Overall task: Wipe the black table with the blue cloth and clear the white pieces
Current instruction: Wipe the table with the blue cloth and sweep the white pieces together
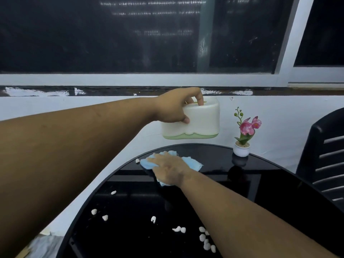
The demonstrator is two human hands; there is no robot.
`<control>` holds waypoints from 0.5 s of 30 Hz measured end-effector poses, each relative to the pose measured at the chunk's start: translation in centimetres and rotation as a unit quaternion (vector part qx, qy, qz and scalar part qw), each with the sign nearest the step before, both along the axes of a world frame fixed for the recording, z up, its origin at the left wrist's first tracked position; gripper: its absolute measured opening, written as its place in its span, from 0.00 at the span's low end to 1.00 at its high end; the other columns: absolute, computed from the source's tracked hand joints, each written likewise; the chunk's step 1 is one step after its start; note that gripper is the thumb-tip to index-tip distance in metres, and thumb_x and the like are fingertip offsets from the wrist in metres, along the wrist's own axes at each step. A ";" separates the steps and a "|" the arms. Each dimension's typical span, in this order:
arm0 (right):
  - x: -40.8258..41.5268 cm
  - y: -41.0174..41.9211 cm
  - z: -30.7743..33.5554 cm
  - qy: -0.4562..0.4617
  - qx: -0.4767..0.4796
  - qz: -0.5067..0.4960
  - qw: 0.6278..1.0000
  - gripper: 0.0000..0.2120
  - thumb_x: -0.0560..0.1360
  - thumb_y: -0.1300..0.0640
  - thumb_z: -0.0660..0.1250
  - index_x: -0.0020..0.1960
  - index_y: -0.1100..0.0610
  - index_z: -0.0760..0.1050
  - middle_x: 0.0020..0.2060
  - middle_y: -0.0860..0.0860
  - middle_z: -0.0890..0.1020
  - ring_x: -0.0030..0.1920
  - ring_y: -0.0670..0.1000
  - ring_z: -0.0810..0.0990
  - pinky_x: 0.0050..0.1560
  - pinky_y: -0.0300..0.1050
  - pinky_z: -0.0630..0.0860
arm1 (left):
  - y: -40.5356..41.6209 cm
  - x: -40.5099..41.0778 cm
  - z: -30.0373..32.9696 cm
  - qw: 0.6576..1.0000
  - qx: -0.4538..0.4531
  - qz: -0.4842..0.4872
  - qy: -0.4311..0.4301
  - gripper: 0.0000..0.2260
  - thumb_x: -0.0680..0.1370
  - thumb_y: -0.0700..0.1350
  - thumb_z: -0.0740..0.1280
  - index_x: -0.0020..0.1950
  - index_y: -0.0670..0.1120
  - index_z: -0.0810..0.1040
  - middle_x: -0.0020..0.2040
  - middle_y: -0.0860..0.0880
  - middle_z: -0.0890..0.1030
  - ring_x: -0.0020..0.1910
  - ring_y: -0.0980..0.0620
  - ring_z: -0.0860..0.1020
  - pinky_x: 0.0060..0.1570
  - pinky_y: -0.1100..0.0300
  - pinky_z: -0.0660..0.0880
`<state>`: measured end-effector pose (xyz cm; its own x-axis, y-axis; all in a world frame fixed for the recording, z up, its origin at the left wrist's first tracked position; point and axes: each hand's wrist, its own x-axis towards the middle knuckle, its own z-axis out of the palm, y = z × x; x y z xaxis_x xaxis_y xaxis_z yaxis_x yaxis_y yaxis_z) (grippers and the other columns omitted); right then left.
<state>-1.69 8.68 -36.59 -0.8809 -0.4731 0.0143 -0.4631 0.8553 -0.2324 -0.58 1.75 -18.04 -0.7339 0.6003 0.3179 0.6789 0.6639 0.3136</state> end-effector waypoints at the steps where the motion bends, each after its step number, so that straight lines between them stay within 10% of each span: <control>1: 1.2 0.0 0.0 0.001 -0.007 0.018 1.000 0.26 0.78 0.54 0.51 0.76 0.44 0.60 0.77 0.46 0.63 0.76 0.54 0.58 0.75 0.58 0.57 | 0.0 0.1 0.0 1.000 -0.002 0.002 -0.001 0.22 0.69 0.39 0.75 0.56 0.57 0.72 0.58 0.52 0.77 0.53 0.50 0.75 0.49 0.56 0.75; 15: 6.8 11.3 -0.1 0.024 -0.018 0.084 0.996 0.21 0.77 0.53 0.53 0.70 0.42 0.66 0.66 0.43 0.72 0.66 0.47 0.67 0.70 0.46 0.62 | -0.1 0.4 0.0 1.000 -0.022 0.016 0.002 0.22 0.69 0.39 0.76 0.55 0.58 0.72 0.58 0.51 0.77 0.54 0.48 0.75 0.49 0.55 0.75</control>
